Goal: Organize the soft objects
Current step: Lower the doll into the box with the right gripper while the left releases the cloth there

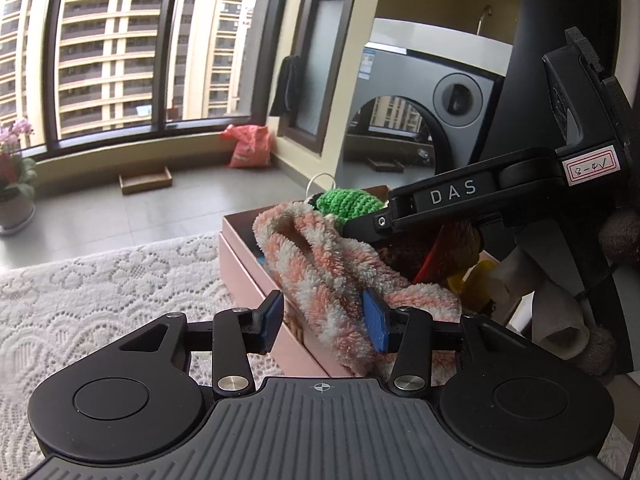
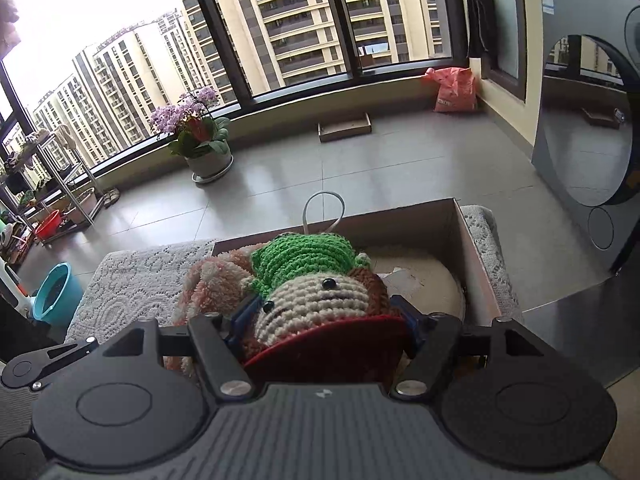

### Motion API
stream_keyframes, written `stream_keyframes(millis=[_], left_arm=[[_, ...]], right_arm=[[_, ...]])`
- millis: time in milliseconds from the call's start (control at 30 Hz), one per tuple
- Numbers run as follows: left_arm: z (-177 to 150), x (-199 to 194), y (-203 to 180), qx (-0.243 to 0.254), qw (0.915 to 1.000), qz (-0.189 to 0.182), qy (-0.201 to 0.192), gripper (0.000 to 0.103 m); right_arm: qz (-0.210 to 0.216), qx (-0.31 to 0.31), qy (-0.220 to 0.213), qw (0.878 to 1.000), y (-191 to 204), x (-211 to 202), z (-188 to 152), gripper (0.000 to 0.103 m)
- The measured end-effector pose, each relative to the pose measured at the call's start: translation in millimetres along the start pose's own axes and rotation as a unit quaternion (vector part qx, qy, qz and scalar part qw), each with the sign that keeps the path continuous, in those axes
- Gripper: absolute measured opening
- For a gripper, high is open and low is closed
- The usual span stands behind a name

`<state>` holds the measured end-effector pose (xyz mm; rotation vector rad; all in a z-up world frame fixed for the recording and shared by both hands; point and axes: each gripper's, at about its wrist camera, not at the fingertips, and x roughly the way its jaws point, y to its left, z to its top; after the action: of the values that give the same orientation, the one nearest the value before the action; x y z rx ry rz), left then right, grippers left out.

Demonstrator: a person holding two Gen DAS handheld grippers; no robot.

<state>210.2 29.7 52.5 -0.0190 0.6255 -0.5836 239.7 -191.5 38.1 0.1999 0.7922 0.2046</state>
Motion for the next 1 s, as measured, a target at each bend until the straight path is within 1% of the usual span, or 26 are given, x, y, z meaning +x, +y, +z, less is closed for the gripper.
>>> stream_keyframes(millis=[100, 133, 167, 200, 267, 333, 433, 500, 600, 667, 700, 733, 767, 867, 933, 1000], left_arm=[[3.8, 3.7, 0.4, -0.008, 1.0000, -0.001, -0.002, 0.049], [5.0, 5.4, -3.2, -0.002, 1.0000, 0.005, -0.003, 0.049], [6.3, 7.4, -7.0, 0.006, 0.9999, 0.013, -0.003, 0.050], [7.7, 9.3, -10.6, 0.014, 0.9997, 0.020, -0.003, 0.050], [11.0, 12.3, -13.8, 0.019, 0.9995, 0.025, -0.004, 0.050], [14.0, 14.6, -14.5, 0.018, 0.9994, 0.028, 0.000, 0.050], [14.9, 14.8, -17.2, 0.025, 0.9992, 0.032, 0.004, 0.049], [16.2, 16.0, -20.6, 0.031, 0.9989, 0.035, 0.005, 0.048], [15.8, 16.0, -23.1, 0.035, 0.9986, 0.039, 0.006, 0.048], [15.5, 16.6, -24.8, 0.036, 0.9985, 0.040, 0.004, 0.047], [15.4, 17.6, -27.1, 0.040, 0.9984, 0.040, 0.003, 0.046], [13.9, 19.3, -29.2, 0.047, 0.9982, 0.038, 0.003, 0.041], [14.1, 21.5, -33.0, 0.052, 0.9980, 0.036, 0.005, 0.038], [16.2, 26.9, -49.0, 0.081, 0.9953, 0.053, 0.005, 0.038], [17.9, 24.5, -50.5, 0.078, 0.9952, 0.058, 0.006, 0.038], [18.4, 17.0, -48.8, 0.072, 0.9959, 0.053, 0.009, 0.038]], right_arm=[[-0.011, -0.006, -0.004, 1.000, 7.2, 6.7, 2.3, 0.072], [-0.013, -0.006, -0.002, 1.000, 6.9, 6.9, 3.6, 0.073], [-0.016, -0.009, -0.002, 1.000, 5.9, 5.0, 5.0, 0.076], [-0.015, -0.012, -0.005, 1.000, 2.9, 0.3, 5.2, 0.082], [-0.001, -0.023, -0.008, 1.000, -1.9, -12.9, 3.9, 0.084], [0.008, -0.039, -0.029, 0.999, -6.6, -31.9, 1.5, 0.086], [-0.010, -0.063, -0.061, 0.996, -13.8, -58.3, -3.8, 0.086], [-0.021, -0.061, -0.075, 0.995, -23.9, -69.4, -10.7, 0.086], [-0.015, -0.036, -0.087, 0.995, -46.8, -82.7, -27.2, 0.085], [-0.002, -0.022, -0.089, 0.996, -61.4, -90.2, -40.0, 0.083], [0.002, -0.019, -0.090, 0.996, -64.1, -92.7, -45.1, 0.080], [0.003, -0.018, -0.092, 0.996, -67.4, -95.9, -51.4, 0.080], [0.003, -0.022, -0.093, 0.995, -68.8, -98.7, -55.7, 0.080], [-0.010, -0.045, -0.096, 0.994, -59.8, -100.6, -62.9, 0.080], [-0.017, -0.052, -0.099, 0.994, -53.0, -102.3, -65.1, 0.080], [-0.012, -0.055, -0.103, 0.993, -48.3, -105.9, -66.3, 0.080]])
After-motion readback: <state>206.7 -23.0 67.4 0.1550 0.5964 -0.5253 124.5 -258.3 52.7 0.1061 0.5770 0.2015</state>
